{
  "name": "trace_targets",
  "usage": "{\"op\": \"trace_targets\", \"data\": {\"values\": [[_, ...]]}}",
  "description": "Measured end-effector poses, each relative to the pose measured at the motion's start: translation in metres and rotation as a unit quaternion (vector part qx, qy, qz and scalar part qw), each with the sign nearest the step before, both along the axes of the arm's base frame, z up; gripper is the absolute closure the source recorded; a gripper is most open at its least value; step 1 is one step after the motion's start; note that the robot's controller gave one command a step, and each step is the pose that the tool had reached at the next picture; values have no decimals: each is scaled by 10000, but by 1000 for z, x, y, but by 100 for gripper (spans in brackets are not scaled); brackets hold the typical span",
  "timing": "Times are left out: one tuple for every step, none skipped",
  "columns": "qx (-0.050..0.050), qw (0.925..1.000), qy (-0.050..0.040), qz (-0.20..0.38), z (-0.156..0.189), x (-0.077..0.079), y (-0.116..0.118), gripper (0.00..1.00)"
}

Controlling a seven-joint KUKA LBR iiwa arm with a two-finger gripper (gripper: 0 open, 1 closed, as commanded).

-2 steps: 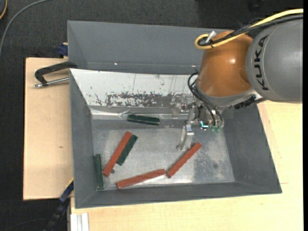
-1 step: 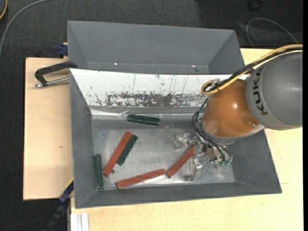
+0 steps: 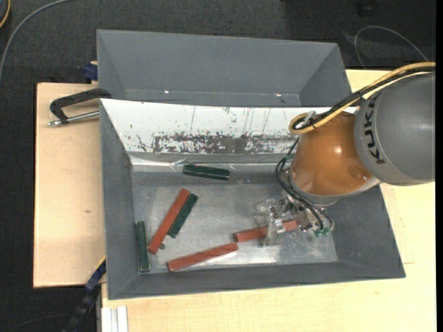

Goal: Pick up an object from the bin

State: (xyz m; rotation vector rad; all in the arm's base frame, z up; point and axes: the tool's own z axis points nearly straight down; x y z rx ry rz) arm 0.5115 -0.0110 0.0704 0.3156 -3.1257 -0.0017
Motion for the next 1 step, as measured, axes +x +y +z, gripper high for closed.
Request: {"op": "trace_targets", "data": {"values": [[-1, 10000, -32, -4, 147, 17, 3, 100]]}}
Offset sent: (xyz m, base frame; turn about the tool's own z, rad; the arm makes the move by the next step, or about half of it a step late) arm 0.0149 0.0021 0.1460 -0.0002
